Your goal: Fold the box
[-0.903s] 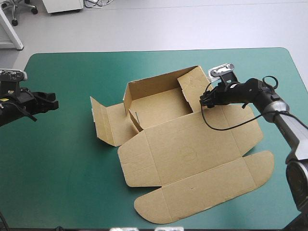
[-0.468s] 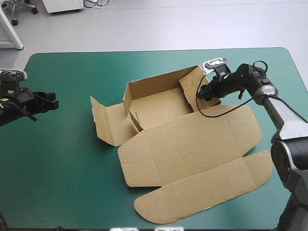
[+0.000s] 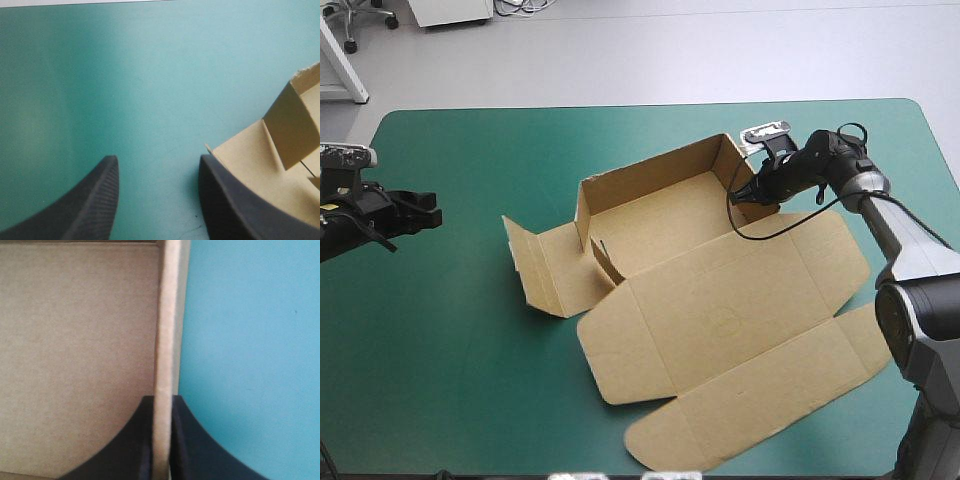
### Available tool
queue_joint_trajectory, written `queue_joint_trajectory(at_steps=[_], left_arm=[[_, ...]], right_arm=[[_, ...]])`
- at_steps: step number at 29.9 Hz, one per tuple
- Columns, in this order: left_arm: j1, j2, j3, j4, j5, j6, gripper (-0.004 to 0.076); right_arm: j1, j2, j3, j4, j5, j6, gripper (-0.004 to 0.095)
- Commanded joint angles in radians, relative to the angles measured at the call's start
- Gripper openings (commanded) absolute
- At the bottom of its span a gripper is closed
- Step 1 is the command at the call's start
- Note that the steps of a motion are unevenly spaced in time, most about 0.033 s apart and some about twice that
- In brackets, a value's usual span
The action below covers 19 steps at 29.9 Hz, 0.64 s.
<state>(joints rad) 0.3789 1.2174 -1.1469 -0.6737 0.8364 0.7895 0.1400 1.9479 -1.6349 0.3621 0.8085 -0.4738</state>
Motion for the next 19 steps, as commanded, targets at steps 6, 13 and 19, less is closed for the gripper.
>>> queue_joint_trajectory(at_steps=[6,13,19], left_arm=[[-0.001,-0.021,-0.026,-0.051,-0.031,0.000,0.0349],[-0.001,-0.021,-0.026,-0.084,-0.031,0.016,0.0349],[-0.001,-0.014,-0.026,-0.085,-0.054,0.016,0.0349]], right_arm=[[-0.006,-0.056,-0.102,-0.005,-0.035,0.077,0.0000],[-0.071,-0.094,-0.164,0.076,-0.033,0.062,0.0000],[-0.182,-0.143,-0.180,0.278,-0.015,-0.032,0.0000]])
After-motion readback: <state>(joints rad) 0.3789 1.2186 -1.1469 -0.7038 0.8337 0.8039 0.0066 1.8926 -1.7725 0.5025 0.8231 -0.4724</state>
